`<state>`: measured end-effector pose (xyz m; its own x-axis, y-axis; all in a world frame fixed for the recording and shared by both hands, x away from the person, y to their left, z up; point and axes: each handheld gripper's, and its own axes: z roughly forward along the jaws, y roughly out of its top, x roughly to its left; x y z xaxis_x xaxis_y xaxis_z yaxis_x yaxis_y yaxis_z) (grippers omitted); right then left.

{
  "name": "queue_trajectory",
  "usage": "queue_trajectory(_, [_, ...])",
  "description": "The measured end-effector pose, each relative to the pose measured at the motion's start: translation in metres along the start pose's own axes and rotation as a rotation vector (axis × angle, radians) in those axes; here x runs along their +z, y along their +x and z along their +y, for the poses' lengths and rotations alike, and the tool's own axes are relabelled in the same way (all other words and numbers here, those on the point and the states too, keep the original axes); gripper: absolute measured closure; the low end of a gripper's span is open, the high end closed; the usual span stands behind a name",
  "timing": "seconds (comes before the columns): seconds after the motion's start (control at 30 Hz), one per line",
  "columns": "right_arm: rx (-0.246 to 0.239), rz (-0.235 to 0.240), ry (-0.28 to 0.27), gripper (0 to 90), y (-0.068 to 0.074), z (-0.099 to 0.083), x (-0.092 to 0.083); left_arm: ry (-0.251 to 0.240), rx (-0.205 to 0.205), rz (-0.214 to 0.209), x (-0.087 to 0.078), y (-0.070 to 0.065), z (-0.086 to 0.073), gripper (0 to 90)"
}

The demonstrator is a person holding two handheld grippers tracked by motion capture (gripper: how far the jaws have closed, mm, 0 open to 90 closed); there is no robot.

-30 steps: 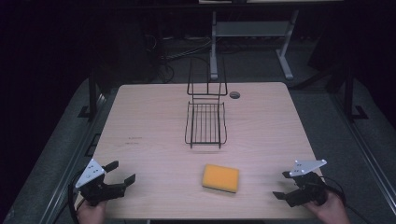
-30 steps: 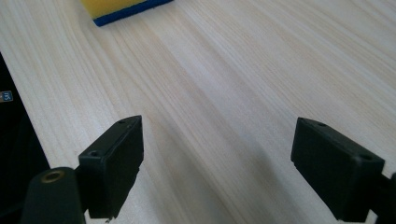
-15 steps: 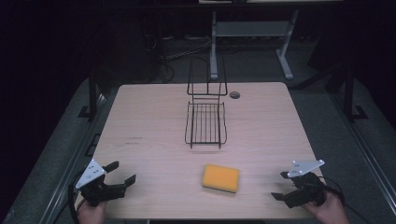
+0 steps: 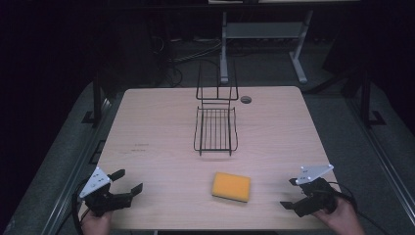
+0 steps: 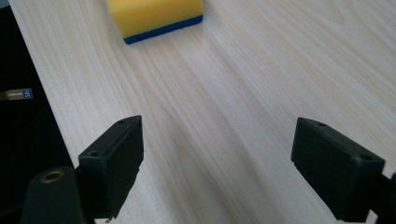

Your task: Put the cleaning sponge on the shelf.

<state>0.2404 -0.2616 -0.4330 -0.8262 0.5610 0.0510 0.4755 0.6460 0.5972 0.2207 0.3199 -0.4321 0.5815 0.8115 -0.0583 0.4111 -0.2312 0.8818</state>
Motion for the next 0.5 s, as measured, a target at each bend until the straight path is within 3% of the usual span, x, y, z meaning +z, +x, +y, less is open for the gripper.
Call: queue_trajectory(0.5, [-0.038,0.035,0.033,16.5,0.002,0.019,0.006,-0.001,0.001,0.002,-0.001,0.0,0.0,13.4])
